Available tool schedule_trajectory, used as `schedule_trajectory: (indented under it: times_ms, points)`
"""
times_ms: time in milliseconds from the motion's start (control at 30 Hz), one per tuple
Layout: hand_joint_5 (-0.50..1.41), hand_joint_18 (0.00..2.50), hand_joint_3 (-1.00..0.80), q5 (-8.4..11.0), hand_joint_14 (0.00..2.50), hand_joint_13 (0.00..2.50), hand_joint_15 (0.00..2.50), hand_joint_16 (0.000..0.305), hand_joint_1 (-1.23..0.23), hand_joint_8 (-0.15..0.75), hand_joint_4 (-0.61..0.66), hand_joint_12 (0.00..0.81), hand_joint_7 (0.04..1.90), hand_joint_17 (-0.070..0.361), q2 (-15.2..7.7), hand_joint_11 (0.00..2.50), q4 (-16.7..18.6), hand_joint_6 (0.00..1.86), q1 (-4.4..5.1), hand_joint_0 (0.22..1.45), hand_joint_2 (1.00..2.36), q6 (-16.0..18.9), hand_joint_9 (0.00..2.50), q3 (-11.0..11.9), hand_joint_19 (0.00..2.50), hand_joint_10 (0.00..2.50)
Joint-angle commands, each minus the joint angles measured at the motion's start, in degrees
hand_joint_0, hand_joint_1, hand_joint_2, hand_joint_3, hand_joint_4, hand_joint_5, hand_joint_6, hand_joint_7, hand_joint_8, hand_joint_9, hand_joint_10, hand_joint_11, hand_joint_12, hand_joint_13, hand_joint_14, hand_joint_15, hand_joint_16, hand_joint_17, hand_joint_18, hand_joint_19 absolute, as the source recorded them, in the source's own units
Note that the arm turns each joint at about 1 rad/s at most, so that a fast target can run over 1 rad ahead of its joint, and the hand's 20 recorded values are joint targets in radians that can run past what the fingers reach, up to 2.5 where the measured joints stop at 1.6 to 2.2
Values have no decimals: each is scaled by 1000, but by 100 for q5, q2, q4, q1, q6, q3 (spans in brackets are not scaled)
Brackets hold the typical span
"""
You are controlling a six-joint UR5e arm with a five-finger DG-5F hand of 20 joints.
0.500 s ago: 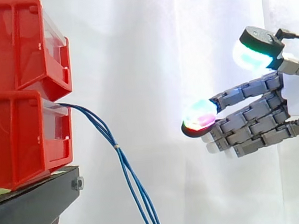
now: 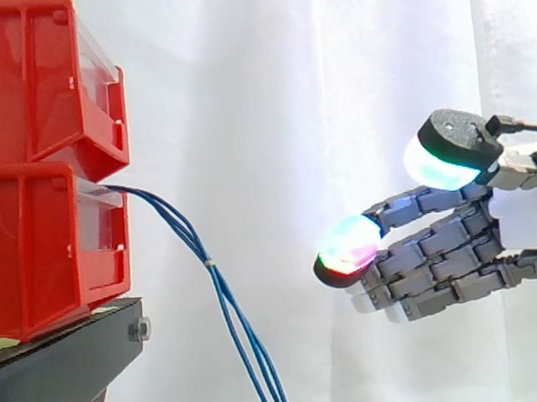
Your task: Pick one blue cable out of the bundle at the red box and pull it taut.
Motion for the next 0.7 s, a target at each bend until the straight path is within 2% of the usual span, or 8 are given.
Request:
schedule_trajectory:
  times_ms: [0, 233, 333, 400, 500, 533, 633, 667]
  points:
    - [-123, 15, -500, -3, 2, 128, 129, 60, -752, 293, 305, 387, 885, 136, -91, 0, 60, 502, 13, 445, 1000, -29, 259, 79, 191, 1]
    - [-125, 7, -500, 24, 3, 124, 137, 59, -727, 288, 297, 380, 883, 132, -109, 0, 121, 502, 66, 465, 1000, -363, 258, 149, 194, 0]
    - [-124, 11, -500, 59, 3, 125, 130, 59, -724, 288, 298, 379, 885, 132, -223, 0, 218, 502, 110, 469, 1000, -442, 260, 193, 195, 0]
    - [-123, 11, -500, 32, 3, 129, 129, 58, -719, 289, 302, 379, 885, 131, -654, 0, 288, 502, 154, 472, 1000, -372, 269, 553, 196, 0]
    - [-122, 16, -500, -55, 3, 134, 133, 58, -716, 292, 302, 379, 884, 131, -944, 0, 209, 502, 163, 474, 1000, -293, 277, 949, 202, 0]
    - [-122, 20, -500, -249, 2, 137, 135, 58, -716, 293, 308, 380, 886, 131, -1234, 0, 16, 502, 180, 475, 1000, -222, 278, 1397, 201, 1]
    - [-121, 25, -500, -398, 3, 148, 136, 58, -714, 295, 309, 380, 887, 131, -1550, 0, -450, 502, 233, 475, 1000, -126, 289, 1959, 208, 0]
    - [-120, 28, -500, -433, 3, 150, 138, 58, -711, 296, 307, 381, 887, 130, -1673, 0, -634, 502, 259, 476, 1000, -91, 296, 2223, 211, 1]
